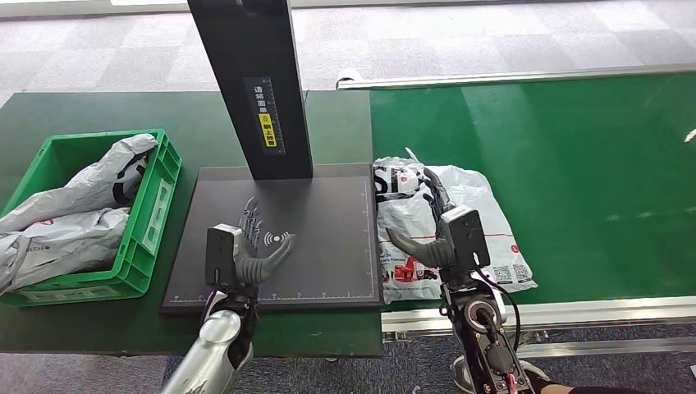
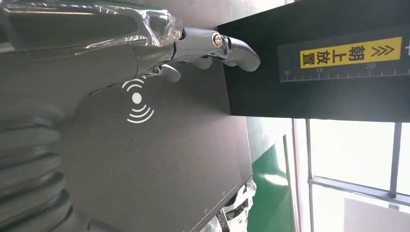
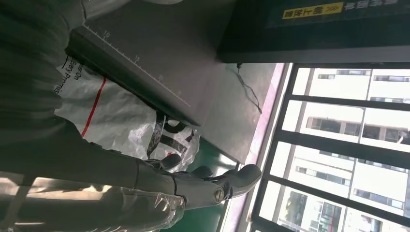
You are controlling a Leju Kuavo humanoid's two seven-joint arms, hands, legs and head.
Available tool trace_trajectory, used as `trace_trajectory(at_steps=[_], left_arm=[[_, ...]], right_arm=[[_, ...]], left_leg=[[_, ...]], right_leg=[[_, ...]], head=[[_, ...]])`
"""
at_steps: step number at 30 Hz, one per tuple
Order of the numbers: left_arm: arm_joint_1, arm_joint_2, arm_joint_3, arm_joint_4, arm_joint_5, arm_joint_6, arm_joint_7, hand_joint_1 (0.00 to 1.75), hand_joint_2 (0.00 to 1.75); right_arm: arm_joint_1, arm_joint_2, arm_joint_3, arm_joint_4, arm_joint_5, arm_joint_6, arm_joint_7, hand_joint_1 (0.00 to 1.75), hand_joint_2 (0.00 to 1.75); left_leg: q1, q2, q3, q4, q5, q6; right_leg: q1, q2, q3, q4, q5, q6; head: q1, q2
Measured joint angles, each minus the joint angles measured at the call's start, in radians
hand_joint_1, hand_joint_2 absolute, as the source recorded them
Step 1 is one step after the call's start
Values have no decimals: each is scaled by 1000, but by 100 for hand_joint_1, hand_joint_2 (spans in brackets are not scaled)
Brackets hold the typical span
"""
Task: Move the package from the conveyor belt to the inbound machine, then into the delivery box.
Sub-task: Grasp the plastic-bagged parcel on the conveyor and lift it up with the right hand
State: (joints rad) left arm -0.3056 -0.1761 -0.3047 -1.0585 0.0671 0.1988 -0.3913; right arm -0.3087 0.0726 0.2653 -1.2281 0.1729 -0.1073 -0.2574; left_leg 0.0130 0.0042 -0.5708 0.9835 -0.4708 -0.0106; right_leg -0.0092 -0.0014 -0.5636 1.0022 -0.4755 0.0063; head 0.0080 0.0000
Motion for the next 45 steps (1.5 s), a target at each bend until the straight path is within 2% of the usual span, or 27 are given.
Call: trace_trajectory(at_steps=[2, 4, 6, 9, 13, 16, 20, 26, 27, 30, 31, 41, 45], left_arm=[[8, 0, 3, -9, -9, 2, 2, 0, 175], [19, 1, 7, -24, -21, 6, 10, 0, 175], [29, 1, 10, -39, -33, 6, 22, 0, 175], [36, 1, 13, -52, -43, 3, 33, 0, 175], [40, 0, 15, -58, -45, 1, 36, 0, 175], [41, -1, 15, -60, -47, -4, 38, 0, 175], [40, -6, 15, -60, -59, -12, 51, 0, 175], [39, -13, 16, -60, -74, -26, 70, 0, 175], [39, -14, 16, -60, -76, -29, 72, 0, 175], [36, -17, 16, -60, -79, -36, 76, 0, 175], [35, -18, 16, -60, -79, -39, 77, 0, 175], [30, -27, 17, -49, -89, -47, 88, 0, 175], [32, -29, 18, -47, -92, -49, 89, 0, 175]], right_arm=[[-4, -6, 1, 10, 130, -84, 70, 0, 175], [-18, -19, -1, 39, 326, -201, 183, 0, 175], [-35, -34, -17, 85, 469, -263, 272, 0, 175], [-49, -49, -55, 150, 556, -275, 312, 0, 175], [-52, -55, -83, 193, 582, -274, 320, 0, 175], [-55, -56, -95, 214, 642, -232, 389, 0, 175], [-57, -59, -111, 255, 766, -106, 517, 0, 175], [-42, -59, -142, 290, 870, 30, 580, 0, 175], [-37, -59, -147, 293, 880, 59, 585, 10, 175], [-21, -60, -156, 302, 904, 128, 590, 138, 175], [-17, -61, -158, 305, 910, 141, 590, 171, 175], [-16, -63, -181, 302, 939, 160, 592, 175, 175], [-13, -54, -197, 287, 909, 111, 558, 175, 175]], left_leg=[[0, 0, 0, 0, 0, 0], [0, 0, 0, 0, 0, 0], [0, 0, 0, 0, 0, 0], [0, 0, 0, 0, 0, 0], [0, 0, 0, 0, 0, 0], [0, 0, 0, 0, 0, 0], [0, 0, 0, 0, 0, 0], [0, 0, 0, 0, 0, 0], [0, 0, 0, 0, 0, 0], [0, 0, 0, 0, 0, 0], [0, 0, 0, 0, 0, 0], [0, 0, 1, 0, 0, 0], [0, 0, 1, 0, 0, 0]], right_leg=[[0, 0, 0, 0, 0, 0], [0, 0, 0, 0, 0, 0], [0, 0, 0, 0, 0, 0], [0, 0, 0, 0, 0, 0], [0, 0, 0, 0, 0, 0], [0, 0, 0, 0, 0, 0], [0, 0, 0, 0, 0, 0], [0, 0, 0, 0, 0, 0], [0, 0, -1, 0, 0, 0], [0, 0, -1, 0, 0, 0], [0, 0, -1, 0, 0, 0], [0, 0, 1, 0, 0, 0], [0, 0, 1, 0, 0, 0]], head=[[0, 0], [0, 0], [0, 0], [0, 0], [0, 0], [0, 0], [0, 0], [0, 0], [0, 0], [0, 0], [0, 0], [0, 0], [0, 0]])
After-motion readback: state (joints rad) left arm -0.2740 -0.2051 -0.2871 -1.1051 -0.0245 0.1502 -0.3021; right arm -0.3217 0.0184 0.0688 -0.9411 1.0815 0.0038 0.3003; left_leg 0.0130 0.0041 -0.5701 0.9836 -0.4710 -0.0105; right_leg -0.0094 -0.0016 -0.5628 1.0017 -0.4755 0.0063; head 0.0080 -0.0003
